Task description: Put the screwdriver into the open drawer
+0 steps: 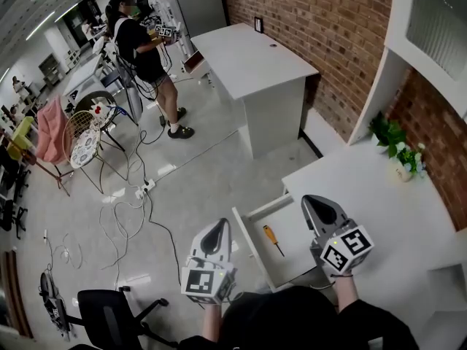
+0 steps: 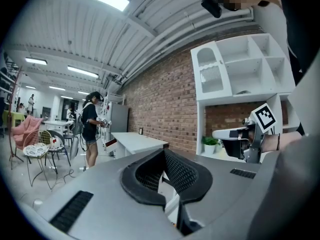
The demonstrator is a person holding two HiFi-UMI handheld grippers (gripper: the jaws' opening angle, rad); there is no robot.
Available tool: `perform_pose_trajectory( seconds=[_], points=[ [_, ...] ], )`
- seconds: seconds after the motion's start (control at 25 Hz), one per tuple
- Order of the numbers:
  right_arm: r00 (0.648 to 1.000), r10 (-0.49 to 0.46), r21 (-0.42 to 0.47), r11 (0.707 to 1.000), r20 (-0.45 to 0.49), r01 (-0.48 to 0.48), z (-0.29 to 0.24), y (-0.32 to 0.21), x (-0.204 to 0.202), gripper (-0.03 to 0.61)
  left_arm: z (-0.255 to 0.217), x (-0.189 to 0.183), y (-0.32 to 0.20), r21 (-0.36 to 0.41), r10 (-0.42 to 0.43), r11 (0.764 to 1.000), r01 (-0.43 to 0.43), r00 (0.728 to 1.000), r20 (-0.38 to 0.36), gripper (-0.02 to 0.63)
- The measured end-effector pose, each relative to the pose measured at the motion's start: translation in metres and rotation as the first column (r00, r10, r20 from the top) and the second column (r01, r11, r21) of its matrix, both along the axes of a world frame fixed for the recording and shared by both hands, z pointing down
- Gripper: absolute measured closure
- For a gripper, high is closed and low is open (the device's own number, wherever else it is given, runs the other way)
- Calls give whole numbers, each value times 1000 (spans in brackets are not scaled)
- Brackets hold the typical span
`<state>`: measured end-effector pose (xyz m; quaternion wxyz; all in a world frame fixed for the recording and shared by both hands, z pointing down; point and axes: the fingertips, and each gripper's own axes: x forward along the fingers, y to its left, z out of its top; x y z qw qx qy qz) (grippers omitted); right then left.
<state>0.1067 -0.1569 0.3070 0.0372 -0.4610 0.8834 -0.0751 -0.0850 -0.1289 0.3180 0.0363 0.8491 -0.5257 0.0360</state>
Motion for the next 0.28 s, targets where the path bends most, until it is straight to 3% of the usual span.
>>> perform_pose_trajectory(
  seconds=[0.28],
  points=[
    [1000, 1, -5, 1000, -11, -1, 2, -1, 5, 564, 0, -2, -1, 3, -19, 1000, 19, 1000, 6, 605]
  ],
)
